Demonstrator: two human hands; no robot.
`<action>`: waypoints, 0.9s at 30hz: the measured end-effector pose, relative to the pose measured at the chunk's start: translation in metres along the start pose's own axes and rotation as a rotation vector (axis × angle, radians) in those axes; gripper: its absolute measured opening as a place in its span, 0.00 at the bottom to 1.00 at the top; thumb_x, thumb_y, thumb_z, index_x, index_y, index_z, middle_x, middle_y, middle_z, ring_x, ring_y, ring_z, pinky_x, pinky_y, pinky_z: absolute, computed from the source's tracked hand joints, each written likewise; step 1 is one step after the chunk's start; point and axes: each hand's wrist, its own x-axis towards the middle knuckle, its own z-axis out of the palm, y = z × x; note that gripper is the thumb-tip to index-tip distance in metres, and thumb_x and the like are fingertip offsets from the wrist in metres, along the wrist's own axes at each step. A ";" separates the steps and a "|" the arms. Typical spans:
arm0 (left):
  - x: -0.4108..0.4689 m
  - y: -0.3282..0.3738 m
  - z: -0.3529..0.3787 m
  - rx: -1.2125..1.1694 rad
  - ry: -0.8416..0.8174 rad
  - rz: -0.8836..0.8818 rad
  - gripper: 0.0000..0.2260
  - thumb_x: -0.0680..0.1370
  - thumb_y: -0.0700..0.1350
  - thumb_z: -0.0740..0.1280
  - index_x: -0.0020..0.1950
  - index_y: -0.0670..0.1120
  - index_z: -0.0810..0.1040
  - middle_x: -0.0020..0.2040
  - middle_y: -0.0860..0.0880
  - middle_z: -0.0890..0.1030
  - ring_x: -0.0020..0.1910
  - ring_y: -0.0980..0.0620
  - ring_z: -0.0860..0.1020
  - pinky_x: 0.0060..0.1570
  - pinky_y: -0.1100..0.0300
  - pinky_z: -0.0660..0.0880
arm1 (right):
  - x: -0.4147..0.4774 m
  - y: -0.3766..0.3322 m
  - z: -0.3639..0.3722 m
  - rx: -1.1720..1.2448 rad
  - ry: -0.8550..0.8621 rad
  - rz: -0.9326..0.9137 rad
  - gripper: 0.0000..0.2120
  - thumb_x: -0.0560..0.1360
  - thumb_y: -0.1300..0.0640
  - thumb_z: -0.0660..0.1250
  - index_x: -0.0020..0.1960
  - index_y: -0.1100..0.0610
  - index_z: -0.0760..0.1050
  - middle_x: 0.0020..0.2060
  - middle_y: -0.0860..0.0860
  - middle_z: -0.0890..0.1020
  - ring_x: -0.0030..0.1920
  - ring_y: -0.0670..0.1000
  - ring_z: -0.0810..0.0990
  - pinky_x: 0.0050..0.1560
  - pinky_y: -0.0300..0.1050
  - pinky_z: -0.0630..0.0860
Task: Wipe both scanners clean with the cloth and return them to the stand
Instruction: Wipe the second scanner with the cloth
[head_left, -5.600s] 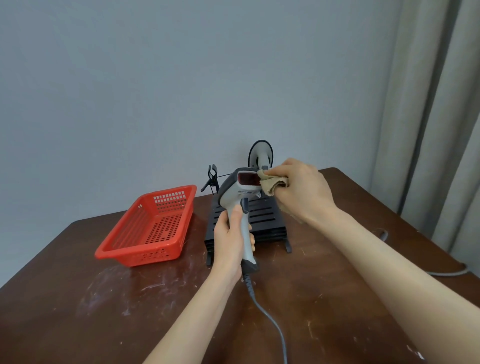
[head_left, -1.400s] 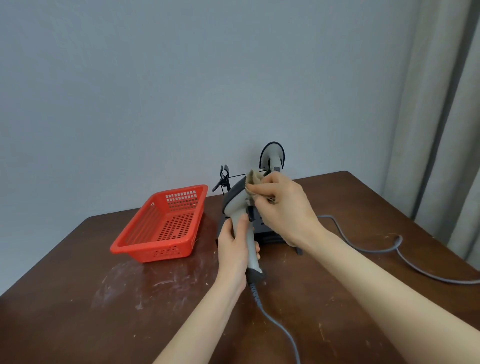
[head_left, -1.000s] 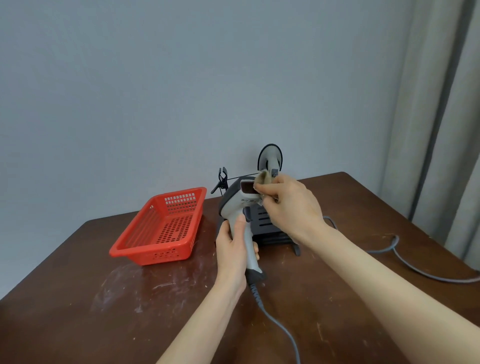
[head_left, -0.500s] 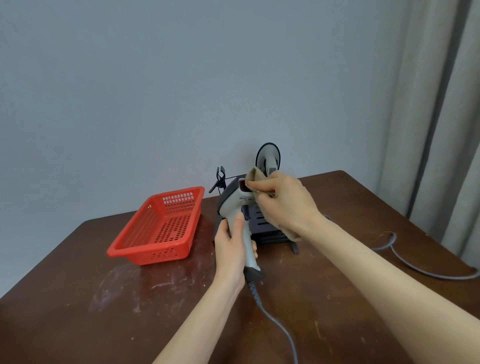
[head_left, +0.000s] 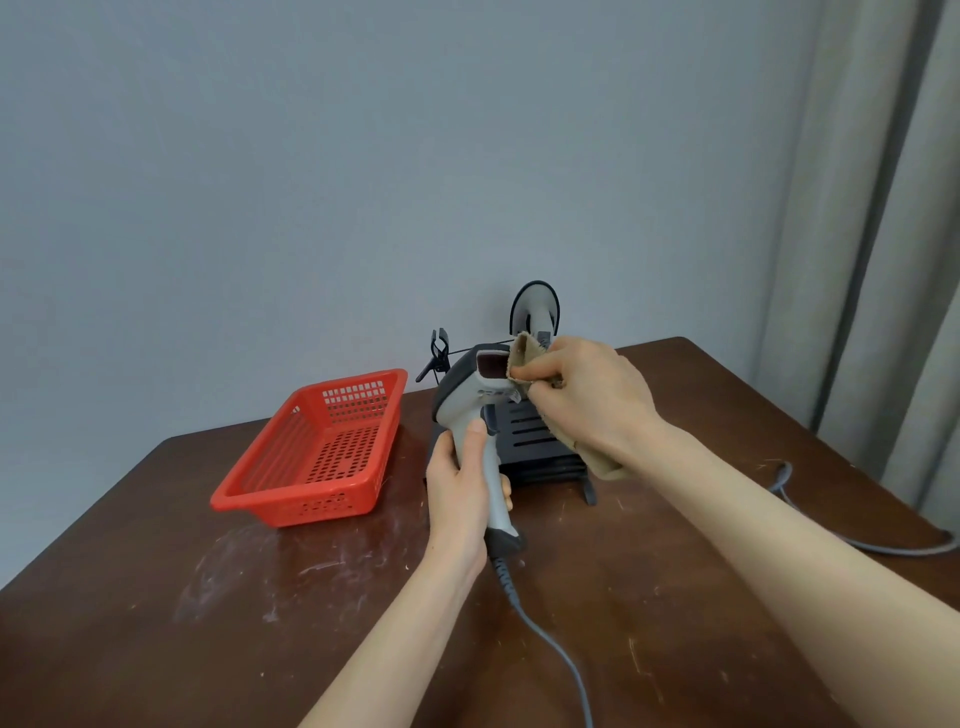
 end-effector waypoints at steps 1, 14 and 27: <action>0.001 0.000 0.000 0.009 -0.005 0.000 0.26 0.79 0.53 0.62 0.71 0.39 0.64 0.31 0.47 0.75 0.25 0.53 0.74 0.23 0.60 0.70 | 0.001 0.000 0.000 0.073 0.004 0.001 0.15 0.76 0.56 0.61 0.55 0.42 0.81 0.46 0.42 0.76 0.51 0.48 0.76 0.44 0.45 0.71; 0.002 0.000 -0.003 0.012 0.004 0.004 0.26 0.79 0.54 0.63 0.71 0.40 0.64 0.30 0.49 0.75 0.25 0.53 0.74 0.24 0.59 0.71 | 0.001 0.001 0.003 0.058 0.046 0.015 0.14 0.76 0.56 0.61 0.53 0.42 0.81 0.45 0.42 0.77 0.48 0.47 0.75 0.44 0.44 0.70; 0.001 0.000 -0.002 0.021 -0.002 0.017 0.28 0.79 0.54 0.63 0.72 0.39 0.63 0.33 0.47 0.75 0.25 0.53 0.74 0.24 0.60 0.71 | 0.004 0.000 -0.002 0.124 0.035 0.041 0.12 0.74 0.58 0.62 0.49 0.46 0.82 0.45 0.42 0.77 0.51 0.49 0.77 0.48 0.45 0.74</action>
